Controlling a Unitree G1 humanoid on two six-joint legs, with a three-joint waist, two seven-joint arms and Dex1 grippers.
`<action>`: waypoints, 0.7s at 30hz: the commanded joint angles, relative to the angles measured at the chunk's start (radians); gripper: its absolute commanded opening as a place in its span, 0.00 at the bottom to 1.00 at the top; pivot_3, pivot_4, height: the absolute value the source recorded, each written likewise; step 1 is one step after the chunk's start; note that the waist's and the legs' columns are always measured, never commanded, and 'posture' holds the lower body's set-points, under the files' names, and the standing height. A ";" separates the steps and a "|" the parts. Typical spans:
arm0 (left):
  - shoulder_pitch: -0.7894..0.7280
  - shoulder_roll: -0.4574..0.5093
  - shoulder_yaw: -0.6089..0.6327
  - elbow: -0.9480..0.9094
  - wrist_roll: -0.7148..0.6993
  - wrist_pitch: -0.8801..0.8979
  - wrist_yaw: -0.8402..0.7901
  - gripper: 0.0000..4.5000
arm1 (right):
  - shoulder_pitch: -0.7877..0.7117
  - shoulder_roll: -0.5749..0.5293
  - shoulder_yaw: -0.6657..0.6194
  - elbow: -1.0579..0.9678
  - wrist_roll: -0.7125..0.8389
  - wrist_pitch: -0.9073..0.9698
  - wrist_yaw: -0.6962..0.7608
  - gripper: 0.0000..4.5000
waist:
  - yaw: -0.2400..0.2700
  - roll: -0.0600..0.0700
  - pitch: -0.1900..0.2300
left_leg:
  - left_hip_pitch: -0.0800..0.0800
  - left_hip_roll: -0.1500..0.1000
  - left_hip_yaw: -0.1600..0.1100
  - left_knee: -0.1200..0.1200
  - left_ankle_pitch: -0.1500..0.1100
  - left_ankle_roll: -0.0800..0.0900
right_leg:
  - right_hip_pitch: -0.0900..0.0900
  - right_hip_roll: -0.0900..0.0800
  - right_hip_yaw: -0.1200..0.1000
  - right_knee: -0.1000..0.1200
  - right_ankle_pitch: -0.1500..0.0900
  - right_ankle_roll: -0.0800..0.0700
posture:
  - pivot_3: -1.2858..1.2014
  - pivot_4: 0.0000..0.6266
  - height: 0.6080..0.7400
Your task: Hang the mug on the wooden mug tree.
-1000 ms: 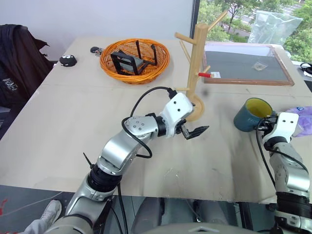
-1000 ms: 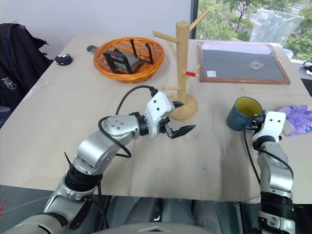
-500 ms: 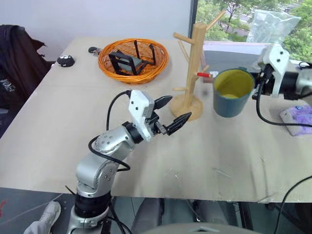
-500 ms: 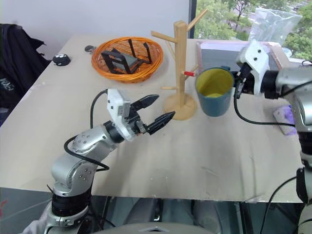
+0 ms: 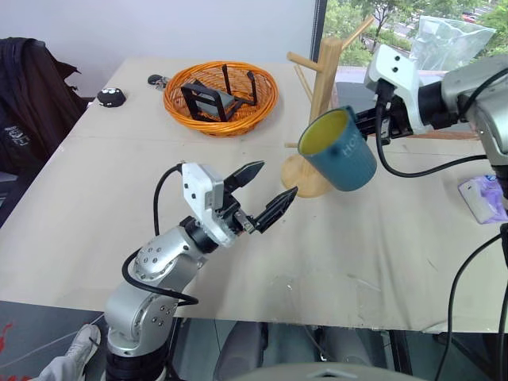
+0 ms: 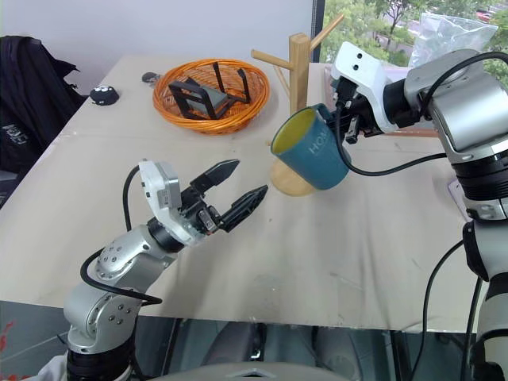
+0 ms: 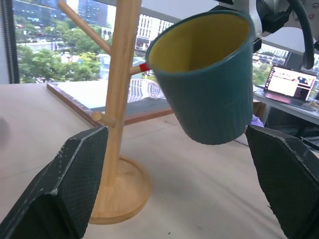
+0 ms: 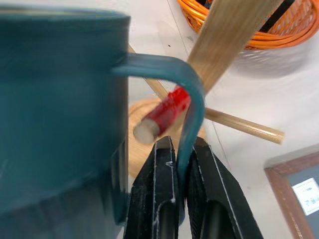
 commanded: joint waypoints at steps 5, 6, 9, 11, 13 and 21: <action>0.005 0.000 -0.022 -0.033 -0.011 -0.045 0.019 1.00 | -0.041 0.016 -0.023 0.017 -0.041 0.004 -0.031 0.23 | -0.003 0.000 0.000 | 0.000 0.000 0.000 0.000 0.000 0.000 | 0.000 0.000 0.000 0.000 0.000 0.000 | 0.52 0.24 0.98; 0.003 0.000 -0.024 -0.031 -0.013 -0.047 0.021 1.00 | -0.041 0.016 -0.026 0.022 -0.044 0.000 -0.031 0.32 | -0.003 0.000 0.000 | 0.000 0.000 0.000 0.000 0.000 0.000 | 0.000 0.000 0.000 0.000 0.000 0.000 | 0.52 0.24 0.98; 0.001 0.007 -0.021 -0.019 -0.019 -0.052 0.015 1.00 | -0.049 0.000 -0.073 0.032 -0.023 0.031 -0.031 0.55 | -0.002 0.000 0.000 | 0.000 0.000 0.000 0.000 0.000 0.000 | 0.000 0.000 0.000 0.000 0.000 0.000 | 0.52 0.24 0.98; 0.001 0.010 -0.017 -0.014 -0.023 -0.056 0.012 1.00 | -0.053 -0.014 -0.100 0.034 -0.007 0.052 -0.025 0.66 | -0.002 0.000 0.000 | 0.000 0.000 0.000 0.000 0.000 0.000 | 0.000 0.000 0.000 0.000 0.000 0.000 | 0.52 0.24 0.98; 0.000 0.012 -0.016 -0.011 -0.025 -0.059 0.011 1.00 | -0.052 -0.034 -0.129 0.035 0.013 0.069 -0.017 0.66 | -0.002 0.000 0.000 | 0.000 0.000 0.000 0.000 0.000 0.000 | 0.000 0.000 0.000 0.000 0.000 0.000 | 0.52 0.24 0.98; 0.045 0.050 -0.002 0.001 -0.020 -0.078 -0.013 1.00 | 0.188 -0.167 -0.405 -0.084 0.215 0.161 0.038 0.66 | 0.002 -0.001 0.000 | -0.001 0.000 0.000 -0.001 -0.002 0.004 | 0.000 0.000 0.000 -0.001 0.000 0.000 | 0.52 0.24 0.98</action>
